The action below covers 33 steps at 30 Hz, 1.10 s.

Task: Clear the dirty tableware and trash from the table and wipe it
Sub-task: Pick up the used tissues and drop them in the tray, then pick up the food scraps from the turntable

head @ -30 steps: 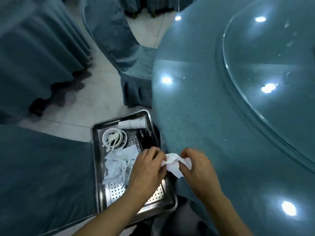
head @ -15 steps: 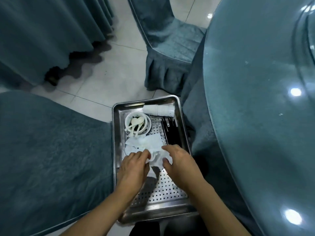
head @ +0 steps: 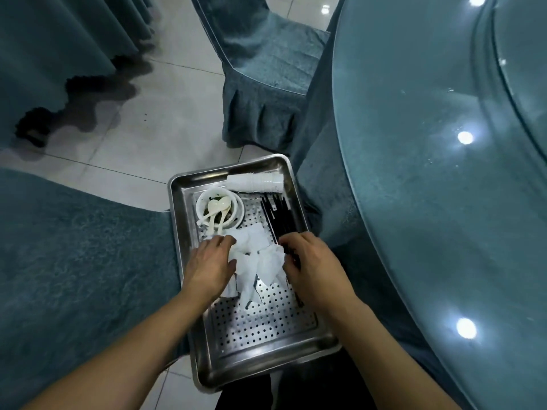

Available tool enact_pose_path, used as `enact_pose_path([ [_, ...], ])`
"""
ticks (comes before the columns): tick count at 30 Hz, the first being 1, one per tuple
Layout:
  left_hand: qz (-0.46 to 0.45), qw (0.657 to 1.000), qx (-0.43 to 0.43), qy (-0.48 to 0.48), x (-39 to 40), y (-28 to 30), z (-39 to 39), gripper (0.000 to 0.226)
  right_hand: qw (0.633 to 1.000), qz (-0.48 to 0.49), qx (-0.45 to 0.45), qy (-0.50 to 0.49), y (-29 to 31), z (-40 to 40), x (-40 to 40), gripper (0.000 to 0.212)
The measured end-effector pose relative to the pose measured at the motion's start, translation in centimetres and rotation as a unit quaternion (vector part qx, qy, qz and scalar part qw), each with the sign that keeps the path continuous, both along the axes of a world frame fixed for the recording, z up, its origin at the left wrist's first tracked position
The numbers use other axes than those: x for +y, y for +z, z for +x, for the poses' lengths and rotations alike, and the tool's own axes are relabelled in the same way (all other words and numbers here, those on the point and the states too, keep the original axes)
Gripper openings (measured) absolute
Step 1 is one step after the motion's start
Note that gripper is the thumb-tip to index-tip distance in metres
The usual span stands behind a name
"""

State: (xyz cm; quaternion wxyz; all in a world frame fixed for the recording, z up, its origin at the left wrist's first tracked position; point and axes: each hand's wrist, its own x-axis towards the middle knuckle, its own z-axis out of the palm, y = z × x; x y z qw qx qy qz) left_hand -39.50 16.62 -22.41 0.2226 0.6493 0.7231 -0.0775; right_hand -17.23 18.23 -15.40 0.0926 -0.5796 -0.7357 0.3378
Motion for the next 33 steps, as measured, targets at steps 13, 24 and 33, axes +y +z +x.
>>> enact_pose_path([
  [13, 0.111, 0.976, -0.069, -0.173, 3.3, 16.9, 9.0, 0.053, 0.985, 0.099, -0.034, -0.134, 10.3, 7.4, 0.3, 0.047],
  [24, 0.171, 0.936, -0.101, -0.291, 6.1, 22.2, 26.0, 0.046, 0.958, 0.109, -0.053, -0.26, 14.7, 23.0, -1.0, 0.044],
  [33, 0.14, 0.923, -0.101, -0.343, 5.9, 22.4, 41.6, 0.044, 0.936, 0.066, -0.083, -0.337, 13.7, 37.9, -3.8, 0.047],
])
